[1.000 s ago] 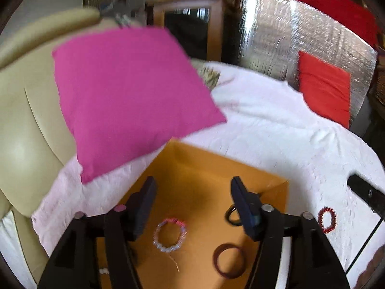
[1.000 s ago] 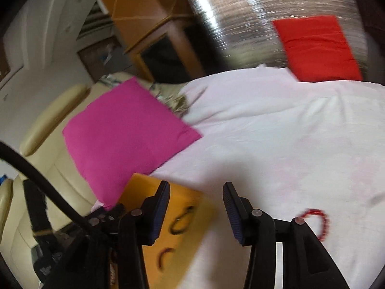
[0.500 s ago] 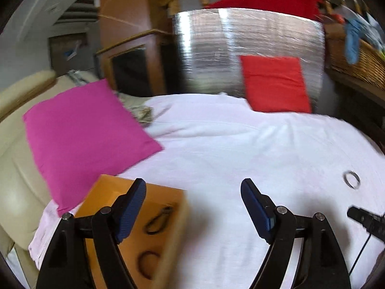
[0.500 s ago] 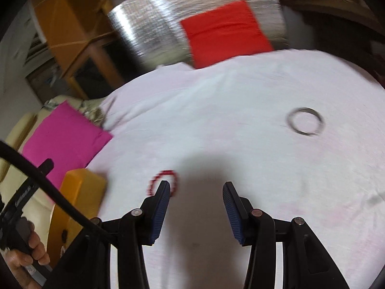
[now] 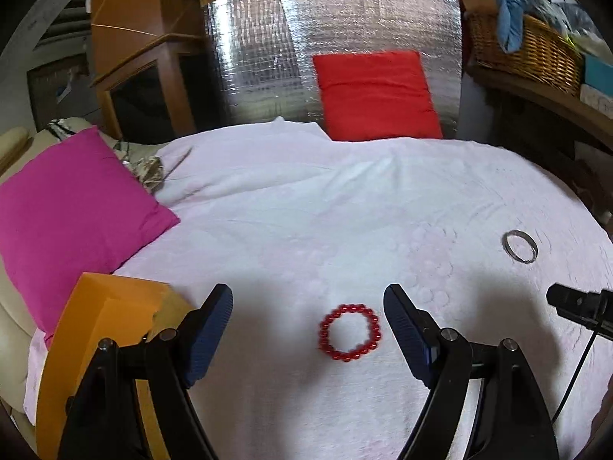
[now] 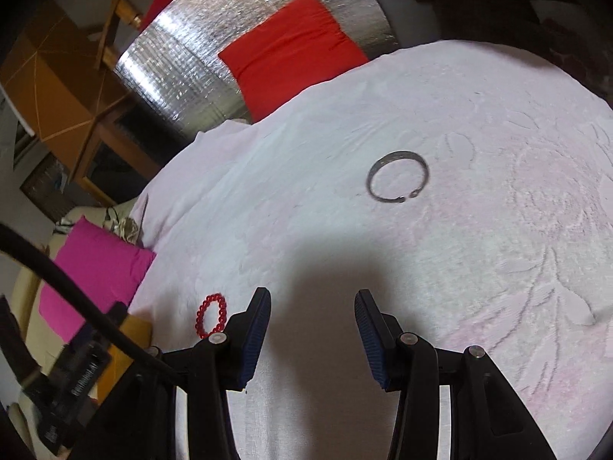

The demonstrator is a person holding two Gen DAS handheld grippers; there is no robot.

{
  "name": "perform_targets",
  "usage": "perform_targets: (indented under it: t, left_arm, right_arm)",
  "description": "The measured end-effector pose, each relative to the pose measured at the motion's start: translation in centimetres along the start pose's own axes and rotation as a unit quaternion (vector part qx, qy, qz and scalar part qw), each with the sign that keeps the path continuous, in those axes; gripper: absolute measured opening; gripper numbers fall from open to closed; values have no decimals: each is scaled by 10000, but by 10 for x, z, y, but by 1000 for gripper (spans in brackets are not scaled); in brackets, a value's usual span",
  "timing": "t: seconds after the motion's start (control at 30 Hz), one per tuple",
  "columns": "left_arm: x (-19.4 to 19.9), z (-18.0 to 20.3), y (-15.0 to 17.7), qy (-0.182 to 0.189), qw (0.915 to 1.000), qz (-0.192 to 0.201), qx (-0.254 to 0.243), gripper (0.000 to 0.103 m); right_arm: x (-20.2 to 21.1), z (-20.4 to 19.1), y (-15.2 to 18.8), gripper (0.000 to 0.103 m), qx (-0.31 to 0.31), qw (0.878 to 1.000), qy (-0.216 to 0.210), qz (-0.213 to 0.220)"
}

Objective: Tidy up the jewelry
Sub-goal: 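Move both open grippers back over the red bracelet and silver bangle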

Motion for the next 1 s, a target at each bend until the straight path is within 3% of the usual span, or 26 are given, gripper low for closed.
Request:
perform_targets:
  t: [1.0]
  left_arm:
    - [-20, 11, 12, -21, 9994, -252, -216, 82]
  right_arm:
    - [-14, 10, 2, 50, -241, 9990, 77, -355]
Point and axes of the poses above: each gripper's, at about its wrist camera, not at the fingertips, and x roughly against the way its jaws point, z to its right, y to its underside, the point moved 1 cm from there along -x, roughly the way its jaws point, and after that the axes turned 15 degrees about x, right-handed, at the moved point
